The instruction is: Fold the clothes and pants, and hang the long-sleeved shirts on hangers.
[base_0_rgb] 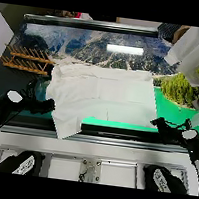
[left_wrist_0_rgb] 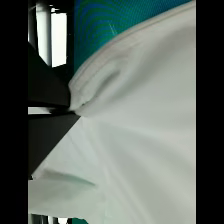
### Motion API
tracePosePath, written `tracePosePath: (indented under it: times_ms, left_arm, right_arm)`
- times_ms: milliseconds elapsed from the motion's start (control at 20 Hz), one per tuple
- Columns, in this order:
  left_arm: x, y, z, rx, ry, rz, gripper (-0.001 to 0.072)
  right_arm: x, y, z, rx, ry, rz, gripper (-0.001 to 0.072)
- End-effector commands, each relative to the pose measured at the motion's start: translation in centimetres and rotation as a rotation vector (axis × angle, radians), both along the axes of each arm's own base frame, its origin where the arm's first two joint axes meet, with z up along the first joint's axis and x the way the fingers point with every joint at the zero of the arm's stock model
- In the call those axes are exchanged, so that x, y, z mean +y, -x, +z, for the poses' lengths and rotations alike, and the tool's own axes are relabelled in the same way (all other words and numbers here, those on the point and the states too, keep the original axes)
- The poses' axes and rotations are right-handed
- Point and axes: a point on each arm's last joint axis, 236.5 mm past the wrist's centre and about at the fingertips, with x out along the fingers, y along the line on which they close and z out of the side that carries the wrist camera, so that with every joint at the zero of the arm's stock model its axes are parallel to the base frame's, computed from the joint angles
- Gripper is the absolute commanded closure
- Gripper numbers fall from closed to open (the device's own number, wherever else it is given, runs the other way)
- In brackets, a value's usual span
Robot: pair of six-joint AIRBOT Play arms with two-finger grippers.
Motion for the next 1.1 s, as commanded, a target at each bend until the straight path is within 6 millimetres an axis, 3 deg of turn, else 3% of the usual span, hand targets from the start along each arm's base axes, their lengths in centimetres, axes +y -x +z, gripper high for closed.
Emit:
tracePosePath:
  times_ms: [0,150,250,300,400,500,600,650,750,900,950,1050]
  left_arm:
    - [0.0,0.0,0.1,-0.006,0.0,0.002,0.0699]
    - [0.0,0.0,0.1,-0.007,-0.001,0.002,0.0699]
    - [0.1,0.0,0.1,-0.007,-0.004,0.001,0.0699]
    - [0.1,0.0,0.1,-0.008,-0.004,0.002,0.0699]
    - [0.3,-0.5,0.9,-0.018,-0.001,0.003,0.0699]
    - [1.0,-2.2,4.3,-0.09,-0.007,0.007,0.0699]
    - [2.1,-4.5,11.4,-0.26,-0.032,0.02,0.07]
    - [2.3,-5.1,15.8,-0.357,-0.043,0.019,0.0699]
    - [2.0,-4.3,26.3,-0.575,-0.076,0.028,0.0699]
    - [0.6,0.3,41.1,-0.967,-0.15,0.019,0.0699]
    - [-0.1,2.8,45.4,-1.097,-0.171,0.018,0.0699]
    - [-1.2,7.5,51.4,-1.283,-0.184,0.031,0.0699]
  right_arm:
    - [1.3,-2.2,-0.8,-0.058,0.022,0.001,0.0014]
    - [1.7,-2.5,-1.1,-0.066,0.043,0.031,0.0412]
    - [1.5,-3.2,-0.5,-0.103,0.088,0.115,0.063]
    - [1.6,-3.6,0.2,-0.126,0.109,0.165,0.0704]
    - [1.6,-5.2,2.5,-0.182,0.141,0.227,0.0701]
    - [0.9,-7.3,7.0,-0.247,0.218,0.318,0.0701]
    - [0.0,-9.3,14.4,-0.337,0.337,0.416,0.0701]
    - [-0.2,-9.9,18.5,-0.395,0.387,0.45,0.0701]
    - [0.4,-10.0,29.3,-0.572,0.49,0.494,0.0701]
    - [1.5,-6.3,43.6,-0.85,0.64,0.468,0.0702]
    - [1.9,-4.5,47.1,-0.93,0.683,0.453,0.0702]
    - [2.8,-0.5,52.6,-1.067,0.758,0.421,0.0702]
